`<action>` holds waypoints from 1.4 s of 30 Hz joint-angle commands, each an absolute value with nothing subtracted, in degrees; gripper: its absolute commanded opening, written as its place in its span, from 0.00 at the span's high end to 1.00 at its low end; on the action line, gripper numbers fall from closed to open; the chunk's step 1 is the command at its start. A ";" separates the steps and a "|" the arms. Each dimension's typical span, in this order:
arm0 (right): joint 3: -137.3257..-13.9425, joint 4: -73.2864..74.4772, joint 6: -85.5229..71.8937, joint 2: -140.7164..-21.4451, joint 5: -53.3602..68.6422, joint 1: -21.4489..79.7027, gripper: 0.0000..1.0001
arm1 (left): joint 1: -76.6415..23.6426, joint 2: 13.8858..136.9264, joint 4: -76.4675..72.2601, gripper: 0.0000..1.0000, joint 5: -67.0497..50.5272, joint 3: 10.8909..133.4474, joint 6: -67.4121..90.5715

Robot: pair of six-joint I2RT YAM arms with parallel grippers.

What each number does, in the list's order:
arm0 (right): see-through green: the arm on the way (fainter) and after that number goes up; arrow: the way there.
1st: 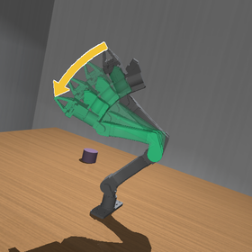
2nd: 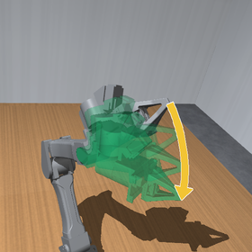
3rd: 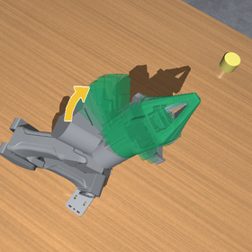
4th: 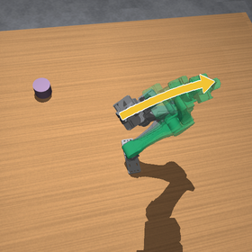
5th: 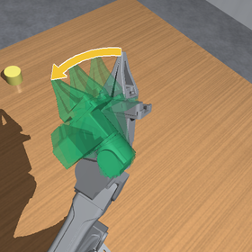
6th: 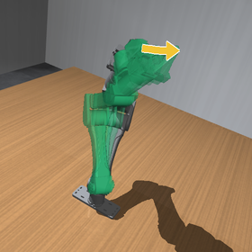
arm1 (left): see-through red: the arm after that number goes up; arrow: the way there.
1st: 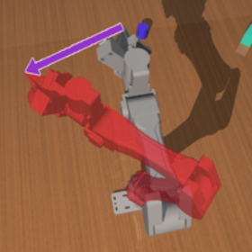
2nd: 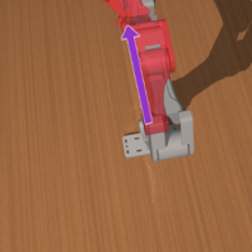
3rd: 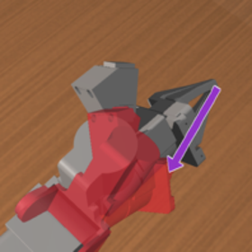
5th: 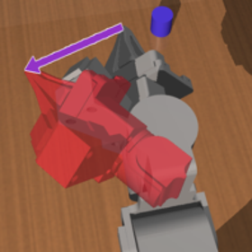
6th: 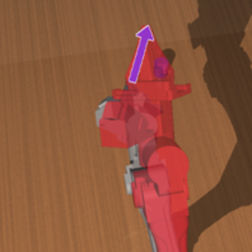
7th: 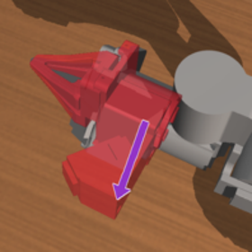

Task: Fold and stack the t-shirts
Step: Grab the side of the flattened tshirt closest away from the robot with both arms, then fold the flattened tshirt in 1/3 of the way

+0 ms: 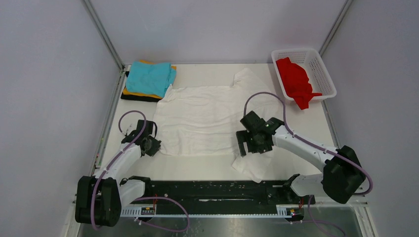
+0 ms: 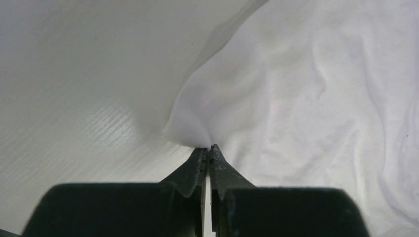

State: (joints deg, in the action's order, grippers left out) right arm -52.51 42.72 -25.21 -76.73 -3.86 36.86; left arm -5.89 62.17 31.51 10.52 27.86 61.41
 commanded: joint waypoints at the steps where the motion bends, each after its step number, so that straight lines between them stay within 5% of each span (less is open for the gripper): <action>1: -46.08 50.27 -32.04 -72.77 -3.47 45.22 0.09 | -5.80 58.51 30.67 1.00 11.56 26.54 59.88; 9: -40.08 43.35 -33.85 -76.78 4.01 53.06 0.24 | -5.80 57.36 30.37 1.00 11.18 25.20 59.73; 15: -40.25 40.91 -33.09 -83.74 -2.24 53.00 0.40 | -5.80 56.03 30.73 1.00 11.16 24.18 60.63; 19: -40.60 43.24 -34.34 -83.87 -3.32 53.03 0.79 | -5.80 54.44 33.60 1.00 11.40 24.32 60.82; 21: -40.34 45.76 -33.36 -80.27 -1.80 53.02 0.91 | -5.80 52.41 36.02 1.00 11.80 23.97 61.16; 32: -39.86 64.54 -29.01 -65.40 10.94 53.52 1.00 | -9.67 32.23 52.18 1.00 9.22 20.97 69.23; 42: -39.91 64.92 -29.14 -60.19 14.42 53.77 1.00 | -14.68 28.30 57.43 1.00 10.82 23.87 74.12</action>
State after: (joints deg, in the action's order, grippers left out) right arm -39.13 63.72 -29.41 -60.29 12.16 53.21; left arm -14.35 27.86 56.25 10.28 21.37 72.20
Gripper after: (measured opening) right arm 0.079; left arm 0.014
